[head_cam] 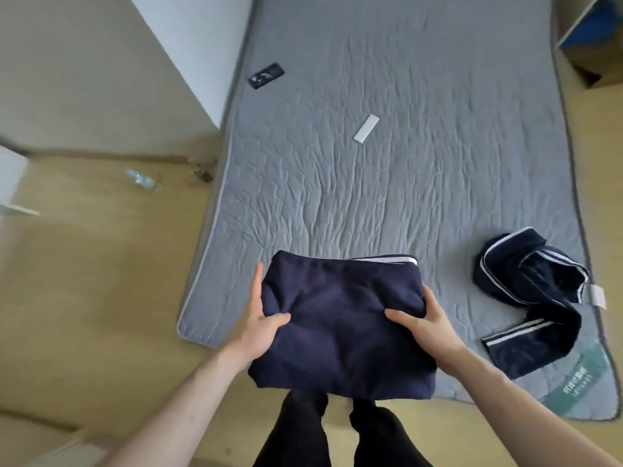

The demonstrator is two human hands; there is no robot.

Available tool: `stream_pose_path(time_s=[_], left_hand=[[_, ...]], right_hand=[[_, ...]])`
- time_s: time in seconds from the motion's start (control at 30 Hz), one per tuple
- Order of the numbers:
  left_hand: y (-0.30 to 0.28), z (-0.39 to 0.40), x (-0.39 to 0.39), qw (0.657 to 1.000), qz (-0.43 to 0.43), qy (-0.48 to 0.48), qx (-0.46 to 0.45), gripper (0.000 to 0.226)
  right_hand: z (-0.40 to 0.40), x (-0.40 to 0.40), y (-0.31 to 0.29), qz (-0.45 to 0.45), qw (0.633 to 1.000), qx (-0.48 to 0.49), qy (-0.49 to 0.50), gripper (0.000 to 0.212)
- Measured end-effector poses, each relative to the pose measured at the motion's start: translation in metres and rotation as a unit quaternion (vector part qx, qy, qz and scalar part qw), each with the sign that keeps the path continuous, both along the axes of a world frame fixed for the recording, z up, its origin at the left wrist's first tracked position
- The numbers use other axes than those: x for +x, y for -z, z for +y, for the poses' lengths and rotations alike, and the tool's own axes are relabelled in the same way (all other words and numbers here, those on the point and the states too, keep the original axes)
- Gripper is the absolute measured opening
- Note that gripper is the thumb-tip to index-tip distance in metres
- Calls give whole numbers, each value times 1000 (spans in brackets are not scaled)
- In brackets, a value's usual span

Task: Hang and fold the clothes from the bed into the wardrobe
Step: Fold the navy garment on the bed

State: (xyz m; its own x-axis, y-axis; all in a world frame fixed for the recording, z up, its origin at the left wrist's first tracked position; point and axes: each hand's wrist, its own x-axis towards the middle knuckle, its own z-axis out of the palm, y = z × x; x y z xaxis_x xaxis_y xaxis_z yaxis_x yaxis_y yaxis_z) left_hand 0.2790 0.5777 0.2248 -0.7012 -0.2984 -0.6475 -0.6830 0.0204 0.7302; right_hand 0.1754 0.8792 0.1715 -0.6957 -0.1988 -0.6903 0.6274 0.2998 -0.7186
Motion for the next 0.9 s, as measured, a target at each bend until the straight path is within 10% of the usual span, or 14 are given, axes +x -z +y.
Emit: stream_pose_path(time_s=[0.23,0.9], left_hand=[[-104,-9,92,996,61,-34,-59,63],[-212,-246,375,875,197,-410,-165,51]], right_hand=[[-45,15,-98,75,990,-31,-116,59],[-458,182,-230,161,888,-164,-399,63]])
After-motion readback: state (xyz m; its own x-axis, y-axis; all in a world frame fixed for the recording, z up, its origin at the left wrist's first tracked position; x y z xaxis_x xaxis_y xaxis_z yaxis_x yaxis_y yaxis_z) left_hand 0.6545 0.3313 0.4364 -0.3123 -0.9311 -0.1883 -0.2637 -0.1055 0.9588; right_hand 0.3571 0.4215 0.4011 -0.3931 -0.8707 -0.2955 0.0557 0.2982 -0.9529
